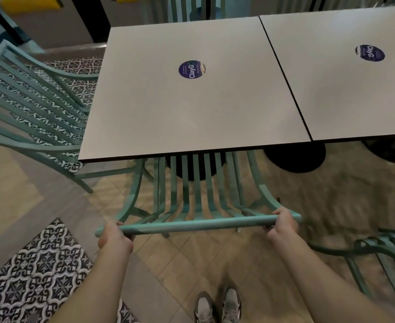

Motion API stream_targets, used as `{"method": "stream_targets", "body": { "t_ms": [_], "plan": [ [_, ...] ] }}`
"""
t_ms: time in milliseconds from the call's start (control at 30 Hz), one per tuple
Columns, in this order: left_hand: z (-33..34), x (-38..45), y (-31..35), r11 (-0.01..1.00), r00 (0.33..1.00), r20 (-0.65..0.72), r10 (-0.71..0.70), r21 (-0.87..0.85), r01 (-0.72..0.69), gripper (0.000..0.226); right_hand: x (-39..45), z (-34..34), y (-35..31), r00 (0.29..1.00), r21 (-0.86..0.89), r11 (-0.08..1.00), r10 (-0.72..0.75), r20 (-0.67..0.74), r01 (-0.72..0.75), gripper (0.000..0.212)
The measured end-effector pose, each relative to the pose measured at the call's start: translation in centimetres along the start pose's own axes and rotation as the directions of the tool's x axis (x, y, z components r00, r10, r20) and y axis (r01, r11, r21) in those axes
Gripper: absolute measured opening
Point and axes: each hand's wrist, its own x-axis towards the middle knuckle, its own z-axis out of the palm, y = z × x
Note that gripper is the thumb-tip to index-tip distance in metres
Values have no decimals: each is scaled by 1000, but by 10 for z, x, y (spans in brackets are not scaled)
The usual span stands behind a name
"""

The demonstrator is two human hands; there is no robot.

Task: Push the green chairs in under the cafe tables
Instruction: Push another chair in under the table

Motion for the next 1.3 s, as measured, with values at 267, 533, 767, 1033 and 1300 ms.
{"method": "stream_targets", "body": {
  "t_ms": [267,533,767,1033,1300],
  "plan": [
    [-5,-14,-13,1000,999,52,7,-4,-7,40,1,-6,-12,1000,-29,999,-25,6,26,34],
    [-7,-17,-13,1000,996,87,1,5,-1,36,0,-7,-14,999,-39,999,-21,25,22,28],
    [-10,-18,-11,1000,994,108,-26,-1,26,37,-1,-10,-14,999,5,1000,-7,32,7,29],
    [-30,-17,-18,979,967,246,71,166,-114,57,-2,-20,-13,991,0,1000,-29,127,29,43],
    [-57,-48,-34,149,539,510,670,620,-771,66,-10,-98,2,653,-583,406,-693,306,704,70]
  ]
}}
